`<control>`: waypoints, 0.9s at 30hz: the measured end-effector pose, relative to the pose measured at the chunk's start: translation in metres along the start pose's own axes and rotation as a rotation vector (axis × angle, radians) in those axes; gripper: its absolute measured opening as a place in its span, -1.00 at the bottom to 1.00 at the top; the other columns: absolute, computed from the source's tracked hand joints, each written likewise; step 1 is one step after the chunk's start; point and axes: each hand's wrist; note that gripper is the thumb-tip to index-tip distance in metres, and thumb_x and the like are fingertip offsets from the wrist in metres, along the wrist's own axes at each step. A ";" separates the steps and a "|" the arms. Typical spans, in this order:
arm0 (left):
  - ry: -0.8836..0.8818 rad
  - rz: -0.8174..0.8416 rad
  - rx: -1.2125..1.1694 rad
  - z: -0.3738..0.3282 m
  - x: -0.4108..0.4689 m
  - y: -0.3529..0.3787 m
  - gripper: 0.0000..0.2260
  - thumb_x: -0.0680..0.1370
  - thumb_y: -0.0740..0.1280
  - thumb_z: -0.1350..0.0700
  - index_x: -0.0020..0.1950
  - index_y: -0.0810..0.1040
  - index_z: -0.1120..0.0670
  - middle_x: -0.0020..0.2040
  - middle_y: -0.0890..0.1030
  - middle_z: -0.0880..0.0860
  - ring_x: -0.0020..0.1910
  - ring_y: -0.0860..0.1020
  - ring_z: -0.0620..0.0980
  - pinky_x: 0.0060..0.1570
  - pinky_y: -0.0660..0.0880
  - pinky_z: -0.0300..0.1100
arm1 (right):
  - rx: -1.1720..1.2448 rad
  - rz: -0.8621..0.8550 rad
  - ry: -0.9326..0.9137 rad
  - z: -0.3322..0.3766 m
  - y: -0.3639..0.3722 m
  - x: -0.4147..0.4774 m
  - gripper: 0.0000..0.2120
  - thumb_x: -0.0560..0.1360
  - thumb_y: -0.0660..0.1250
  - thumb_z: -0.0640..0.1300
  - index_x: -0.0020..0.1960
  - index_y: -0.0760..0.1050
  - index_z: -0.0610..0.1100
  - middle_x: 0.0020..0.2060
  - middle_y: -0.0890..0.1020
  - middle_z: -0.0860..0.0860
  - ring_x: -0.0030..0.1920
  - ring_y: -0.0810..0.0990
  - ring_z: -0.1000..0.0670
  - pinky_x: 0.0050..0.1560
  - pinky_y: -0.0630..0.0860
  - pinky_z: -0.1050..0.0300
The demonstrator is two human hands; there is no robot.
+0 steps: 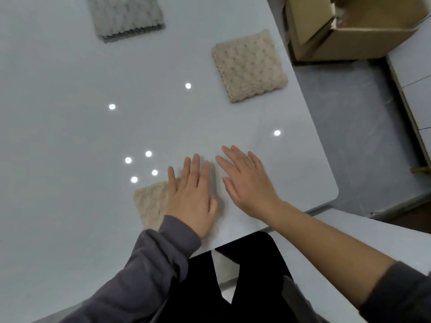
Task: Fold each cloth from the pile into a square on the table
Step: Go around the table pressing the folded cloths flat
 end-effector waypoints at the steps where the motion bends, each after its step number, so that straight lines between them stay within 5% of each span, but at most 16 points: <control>1: 0.006 0.003 -0.001 -0.005 0.007 -0.001 -0.38 0.41 0.06 0.03 0.44 0.35 0.24 0.46 0.33 0.27 0.45 0.30 0.25 0.40 -0.08 0.19 | -0.007 0.009 -0.001 -0.007 -0.004 0.004 -0.51 0.59 -0.02 -0.01 0.45 0.36 -0.12 0.48 0.33 -0.09 0.50 0.26 -0.11 0.45 0.22 -0.20; 10: -0.175 0.013 -0.057 -0.058 0.063 0.006 -0.36 0.44 -0.01 0.01 0.49 0.28 0.20 0.51 0.24 0.24 0.50 0.19 0.23 0.43 -0.07 0.19 | -0.014 0.080 -0.185 -0.074 -0.030 0.042 -0.54 0.59 0.00 -0.03 0.43 0.37 -0.11 0.47 0.35 -0.07 0.49 0.25 -0.07 0.47 0.17 -0.12; 14: -0.352 -0.021 -0.103 -0.095 0.084 0.015 -0.39 0.45 0.22 0.08 0.50 0.26 0.20 0.53 0.18 0.26 0.51 0.14 0.26 0.41 -0.05 0.20 | -0.019 0.092 -0.314 -0.118 -0.046 0.055 -0.54 0.58 0.03 -0.06 0.42 0.38 -0.13 0.46 0.36 -0.09 0.48 0.28 -0.08 0.46 0.21 -0.14; 18: -0.544 -0.058 -0.200 -0.143 0.103 0.023 -0.38 0.46 0.25 0.11 0.51 0.23 0.19 0.54 0.12 0.25 0.53 0.08 0.25 0.43 -0.07 0.20 | -0.045 0.095 -0.442 -0.168 -0.067 0.066 -0.55 0.57 0.04 -0.08 0.40 0.41 -0.15 0.43 0.39 -0.12 0.45 0.33 -0.13 0.44 0.24 -0.17; 27: -0.894 -0.179 -0.335 -0.219 0.153 0.042 -0.38 0.45 0.11 0.08 0.52 0.20 0.18 0.56 0.07 0.25 0.54 0.02 0.25 0.45 0.00 0.25 | -0.101 0.106 -0.713 -0.254 -0.094 0.097 -0.59 0.56 0.07 -0.11 0.31 0.49 -0.17 0.37 0.47 -0.11 0.39 0.40 -0.11 0.39 0.22 -0.09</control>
Point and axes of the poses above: each hand's wrist, its own x-axis towards the middle knuckle, its own y-axis out of the palm, z = x × y
